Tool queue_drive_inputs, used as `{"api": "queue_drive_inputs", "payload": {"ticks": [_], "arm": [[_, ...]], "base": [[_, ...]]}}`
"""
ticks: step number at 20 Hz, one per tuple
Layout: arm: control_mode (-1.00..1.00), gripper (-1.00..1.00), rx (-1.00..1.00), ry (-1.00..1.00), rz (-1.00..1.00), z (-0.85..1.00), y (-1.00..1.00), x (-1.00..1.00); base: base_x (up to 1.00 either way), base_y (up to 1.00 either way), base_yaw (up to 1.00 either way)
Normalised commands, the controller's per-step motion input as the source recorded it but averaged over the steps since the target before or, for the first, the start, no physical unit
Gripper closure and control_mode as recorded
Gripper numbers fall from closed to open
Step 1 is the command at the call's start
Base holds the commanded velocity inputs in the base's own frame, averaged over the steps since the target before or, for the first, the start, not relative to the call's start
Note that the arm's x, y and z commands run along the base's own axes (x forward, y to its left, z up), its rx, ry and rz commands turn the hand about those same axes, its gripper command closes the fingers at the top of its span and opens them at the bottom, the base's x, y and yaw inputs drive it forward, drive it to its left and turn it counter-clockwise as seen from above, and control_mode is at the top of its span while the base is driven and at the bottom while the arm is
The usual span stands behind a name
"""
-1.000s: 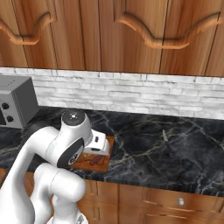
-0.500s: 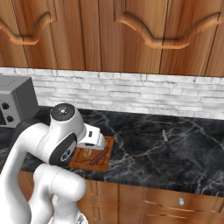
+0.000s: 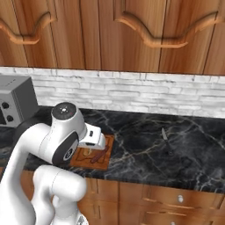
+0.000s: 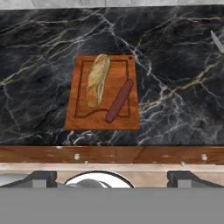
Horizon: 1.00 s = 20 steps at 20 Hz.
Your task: Retrieve the sausage and cheese from the fridge and place them on the cutting board on the counter.
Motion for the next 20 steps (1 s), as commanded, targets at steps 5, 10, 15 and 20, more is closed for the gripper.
{"api": "queue_drive_inputs", "payload": {"ticks": [5,10,15,20], "arm": [[1.0,-1.0,0.0,0.0,0.0,0.0,0.0,0.0],[1.0,-1.0,0.0,0.0,0.0,0.0,0.0,0.0],[1.0,-1.0,0.0,0.0,0.0,0.0,0.0,0.0],[1.0,-1.0,0.0,0.0,0.0,0.0,0.0,0.0]], "base": [[-0.71,0.14,-0.12],[-0.72,0.45,0.05],[-0.4,0.4,0.7],[-0.34,0.36,0.76]]}}
